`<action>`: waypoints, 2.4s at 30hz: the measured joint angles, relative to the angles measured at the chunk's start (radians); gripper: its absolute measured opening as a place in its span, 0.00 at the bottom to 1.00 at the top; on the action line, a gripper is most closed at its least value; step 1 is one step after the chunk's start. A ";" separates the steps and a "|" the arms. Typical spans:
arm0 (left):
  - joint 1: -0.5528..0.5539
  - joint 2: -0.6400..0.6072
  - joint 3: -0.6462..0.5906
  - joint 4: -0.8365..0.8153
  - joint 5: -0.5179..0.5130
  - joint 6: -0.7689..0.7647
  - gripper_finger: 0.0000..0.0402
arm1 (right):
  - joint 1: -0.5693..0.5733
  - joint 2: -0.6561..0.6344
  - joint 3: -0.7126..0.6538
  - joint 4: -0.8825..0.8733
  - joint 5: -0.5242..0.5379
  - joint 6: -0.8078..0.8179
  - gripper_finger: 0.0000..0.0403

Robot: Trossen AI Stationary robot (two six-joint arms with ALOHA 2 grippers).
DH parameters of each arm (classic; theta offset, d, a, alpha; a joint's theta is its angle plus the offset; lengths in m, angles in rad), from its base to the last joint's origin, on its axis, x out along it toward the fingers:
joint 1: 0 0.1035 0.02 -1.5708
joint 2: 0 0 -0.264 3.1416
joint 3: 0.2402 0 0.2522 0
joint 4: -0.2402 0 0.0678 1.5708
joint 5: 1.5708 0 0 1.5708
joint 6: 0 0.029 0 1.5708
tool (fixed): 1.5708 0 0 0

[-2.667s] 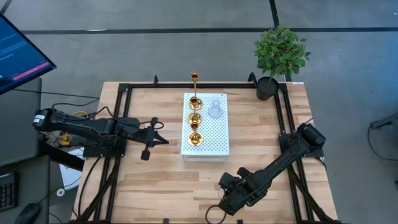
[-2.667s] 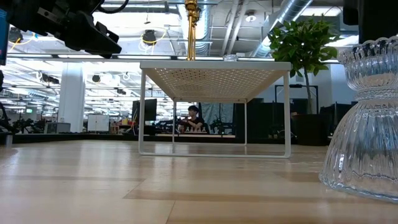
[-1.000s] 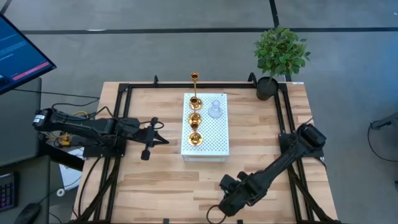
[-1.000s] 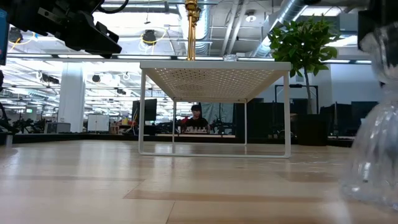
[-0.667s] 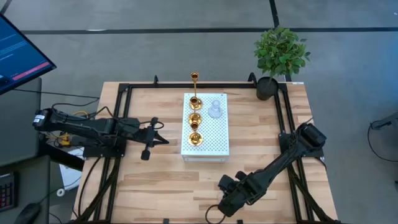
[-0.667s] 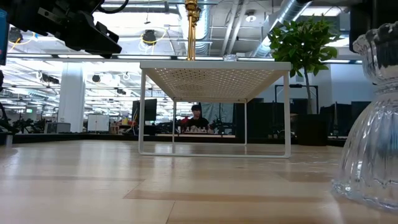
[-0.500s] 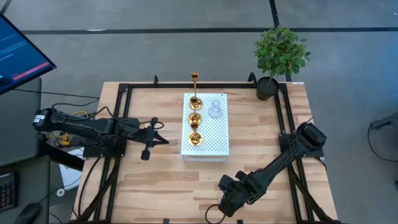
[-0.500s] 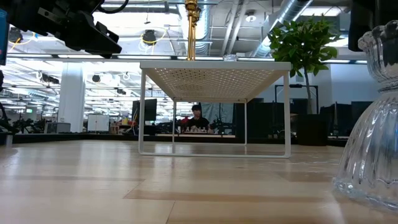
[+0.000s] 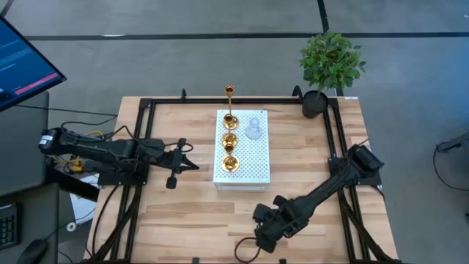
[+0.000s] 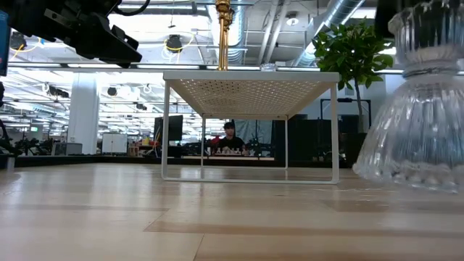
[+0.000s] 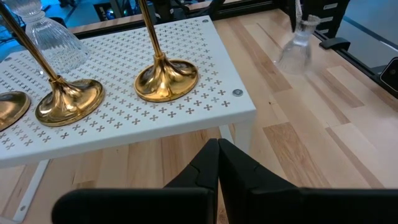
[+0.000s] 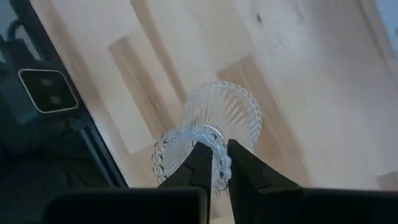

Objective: Pick & Place candle stick holders
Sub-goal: Put the transparent candle holder on the shelf aligned with the other transparent candle holder

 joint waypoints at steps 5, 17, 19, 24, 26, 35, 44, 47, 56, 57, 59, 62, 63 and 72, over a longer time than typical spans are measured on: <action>0.000 0.000 0.000 0.000 0.000 0.000 0.02 | -0.025 0.000 0.086 -0.081 -0.006 -0.074 0.04; 0.000 0.000 0.000 0.000 0.000 0.000 0.02 | -0.125 -0.003 0.381 -0.362 -0.007 -0.275 0.03; 0.000 0.000 0.000 0.000 0.000 0.000 0.02 | -0.151 -0.003 0.431 -0.420 -0.001 -0.309 0.03; 0.000 0.000 0.000 0.000 0.000 0.000 0.02 | -0.230 -0.005 0.536 -0.482 0.001 -0.425 0.03; 0.000 0.000 0.000 0.000 0.000 0.000 0.02 | -0.267 -0.005 0.574 -0.487 -0.004 -0.481 0.03; 0.000 0.000 0.000 0.000 0.000 0.000 0.02 | -0.462 -0.005 0.651 -0.562 -0.077 -0.654 0.03; 0.000 0.000 0.000 0.000 0.000 0.007 0.02 | -0.634 -0.005 0.651 -0.586 -0.161 -0.758 0.03; 0.000 0.000 0.000 0.000 0.000 0.007 0.02 | -0.665 -0.005 0.651 -0.593 -0.182 -0.773 0.03; 0.000 0.000 0.000 0.000 0.000 0.007 0.02 | -0.678 -0.005 0.581 -0.591 -0.189 -0.791 0.03; 0.000 0.000 0.000 0.000 0.000 0.007 0.02 | -0.678 -0.006 0.567 -0.586 -0.190 -0.798 0.03; 0.000 0.000 0.000 0.000 0.000 0.007 0.02 | -0.678 -0.006 0.540 -0.572 -0.195 -0.815 0.03; 0.000 0.000 0.000 -0.001 0.000 0.007 0.02 | -0.682 -0.005 0.531 -0.563 -0.196 -0.834 0.03; 0.000 0.000 0.000 -0.001 0.000 0.007 0.02 | -0.685 -0.007 0.532 -0.554 -0.196 -0.839 0.03; 0.000 0.000 0.000 -0.001 0.000 0.007 0.02 | -0.701 -0.006 0.533 -0.537 -0.211 -0.841 0.03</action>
